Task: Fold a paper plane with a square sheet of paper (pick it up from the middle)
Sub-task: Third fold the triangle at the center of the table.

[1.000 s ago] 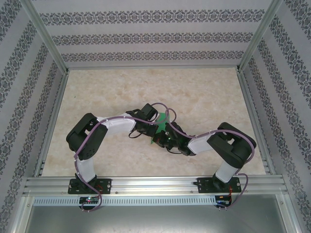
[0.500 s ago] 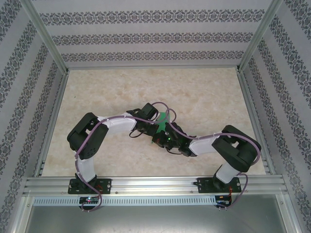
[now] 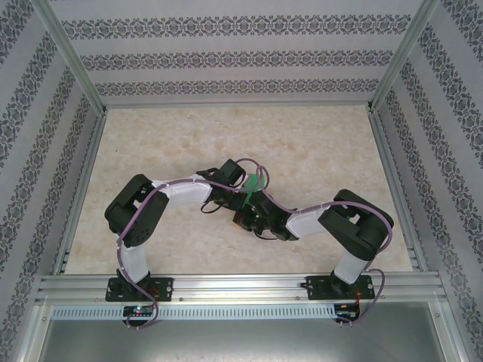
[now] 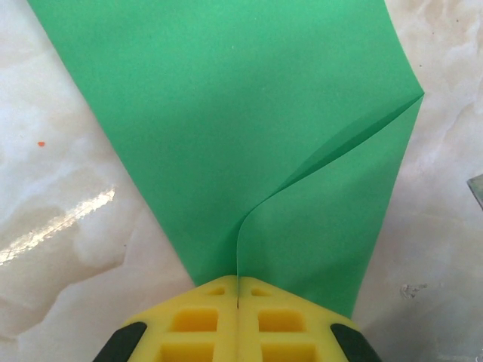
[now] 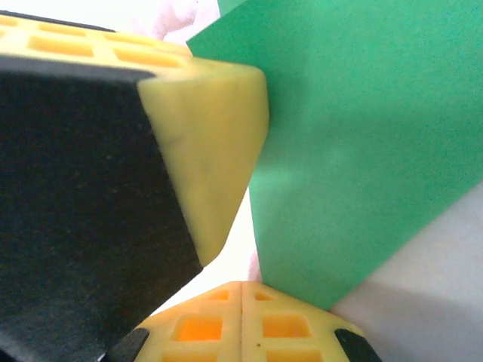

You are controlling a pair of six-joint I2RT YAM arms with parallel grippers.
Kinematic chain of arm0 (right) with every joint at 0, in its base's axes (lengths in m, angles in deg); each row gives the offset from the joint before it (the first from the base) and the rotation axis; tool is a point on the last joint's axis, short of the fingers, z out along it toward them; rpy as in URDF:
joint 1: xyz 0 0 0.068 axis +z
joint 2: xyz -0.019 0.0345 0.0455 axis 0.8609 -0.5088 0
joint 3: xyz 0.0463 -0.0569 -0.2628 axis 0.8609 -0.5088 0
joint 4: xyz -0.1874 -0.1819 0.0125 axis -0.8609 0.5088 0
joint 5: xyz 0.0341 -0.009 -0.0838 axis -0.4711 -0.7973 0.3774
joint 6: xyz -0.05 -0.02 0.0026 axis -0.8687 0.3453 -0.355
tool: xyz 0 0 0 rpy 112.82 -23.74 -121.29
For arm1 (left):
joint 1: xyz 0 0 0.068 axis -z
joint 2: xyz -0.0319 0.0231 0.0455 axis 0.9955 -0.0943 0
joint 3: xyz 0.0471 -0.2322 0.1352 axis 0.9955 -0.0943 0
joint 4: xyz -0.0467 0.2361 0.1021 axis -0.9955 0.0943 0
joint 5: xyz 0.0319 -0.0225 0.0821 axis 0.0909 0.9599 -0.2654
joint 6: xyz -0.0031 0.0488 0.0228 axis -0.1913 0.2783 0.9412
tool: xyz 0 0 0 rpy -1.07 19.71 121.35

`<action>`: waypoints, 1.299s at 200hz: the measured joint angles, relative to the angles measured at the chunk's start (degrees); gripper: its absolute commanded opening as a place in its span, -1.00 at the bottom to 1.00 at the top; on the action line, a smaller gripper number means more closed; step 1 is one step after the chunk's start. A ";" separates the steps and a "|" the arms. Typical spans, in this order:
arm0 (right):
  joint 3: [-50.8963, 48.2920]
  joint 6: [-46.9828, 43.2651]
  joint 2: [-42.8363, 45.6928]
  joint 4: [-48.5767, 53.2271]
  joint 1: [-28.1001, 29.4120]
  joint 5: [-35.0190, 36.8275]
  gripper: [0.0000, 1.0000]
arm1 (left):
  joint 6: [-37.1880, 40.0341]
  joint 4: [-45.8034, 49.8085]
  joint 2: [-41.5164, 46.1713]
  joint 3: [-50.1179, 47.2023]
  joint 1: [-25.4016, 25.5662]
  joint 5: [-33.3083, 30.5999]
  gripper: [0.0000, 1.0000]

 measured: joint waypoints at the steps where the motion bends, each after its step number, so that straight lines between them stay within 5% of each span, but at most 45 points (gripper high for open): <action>1: 0.00 0.00 0.04 0.09 0.00 0.07 -0.95 | 0.00 0.00 0.00 0.00 0.00 0.00 -1.00; 46: -2.91 -0.90 10.12 6.12 -1.36 1.88 -0.87 | 0.00 0.00 -0.02 0.02 0.00 0.07 -1.00; 84: -3.13 -5.16 18.64 10.32 -10.47 1.40 -0.85 | 0.00 0.02 -0.02 0.04 -0.17 0.20 -1.00; 120: 0.90 -9.70 13.51 13.49 -17.00 -1.73 -0.86 | 0.00 0.22 -0.37 0.59 -0.26 0.37 -1.00; 184: 8.68 -13.11 0.02 13.05 -17.90 -8.31 -0.89 | 0.00 0.44 -0.44 0.76 -0.26 0.37 -1.00; 228: 9.88 -14.86 -3.78 13.31 -18.27 -9.22 -0.91 | -0.07 1.51 -0.44 1.20 -0.33 0.09 -0.69; 260: 10.32 -15.96 -3.98 13.79 -18.25 -9.20 -0.91 | -1.57 3.30 0.46 1.40 -0.42 -1.68 -0.25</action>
